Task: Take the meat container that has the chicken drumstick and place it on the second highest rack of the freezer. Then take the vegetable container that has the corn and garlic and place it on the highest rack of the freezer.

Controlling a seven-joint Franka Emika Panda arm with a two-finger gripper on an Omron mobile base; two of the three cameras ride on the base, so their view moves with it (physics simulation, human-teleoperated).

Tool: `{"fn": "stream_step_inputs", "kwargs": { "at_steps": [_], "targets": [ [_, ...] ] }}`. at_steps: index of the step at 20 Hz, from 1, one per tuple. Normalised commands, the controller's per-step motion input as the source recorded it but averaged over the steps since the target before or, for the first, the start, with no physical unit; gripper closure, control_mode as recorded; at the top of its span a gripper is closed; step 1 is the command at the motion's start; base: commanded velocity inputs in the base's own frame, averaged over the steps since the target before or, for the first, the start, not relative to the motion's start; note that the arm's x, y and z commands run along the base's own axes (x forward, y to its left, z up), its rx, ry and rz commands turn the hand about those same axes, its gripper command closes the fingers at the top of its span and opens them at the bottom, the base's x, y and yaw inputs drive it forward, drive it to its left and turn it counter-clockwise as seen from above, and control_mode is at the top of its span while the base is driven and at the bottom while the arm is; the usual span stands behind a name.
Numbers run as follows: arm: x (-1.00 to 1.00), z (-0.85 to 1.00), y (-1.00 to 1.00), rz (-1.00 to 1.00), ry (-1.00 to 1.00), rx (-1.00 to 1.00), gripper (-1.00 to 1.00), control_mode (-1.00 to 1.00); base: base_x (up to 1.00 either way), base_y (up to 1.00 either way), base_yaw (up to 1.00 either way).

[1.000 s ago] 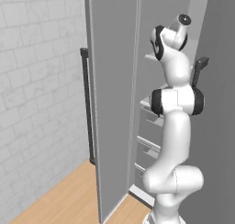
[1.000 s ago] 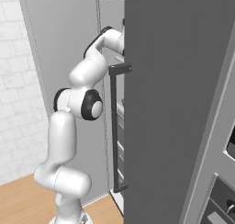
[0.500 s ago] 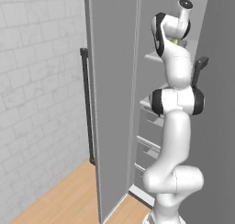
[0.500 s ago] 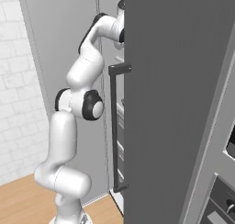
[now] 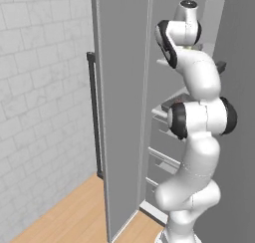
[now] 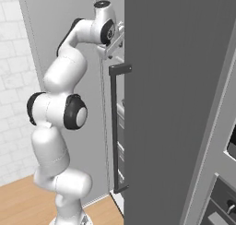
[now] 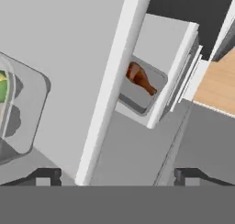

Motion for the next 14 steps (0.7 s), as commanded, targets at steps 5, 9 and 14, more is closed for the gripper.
{"fn": "stream_step_inputs", "kwargs": {
  "at_steps": [5,9,14],
  "targets": [
    [-1.00,-0.15,0.56,0.01,-0.08,-0.17,-1.00,-1.00,0.00,0.00,0.00],
    [-1.00,-0.31,0.13,0.01,-0.04,-0.09,-1.00,-1.00,0.00,0.00,0.00],
    [-1.00,-0.54,0.00,0.00,0.12,-0.07,-1.00,-1.00,0.00,0.00,0.00]
  ]
}}
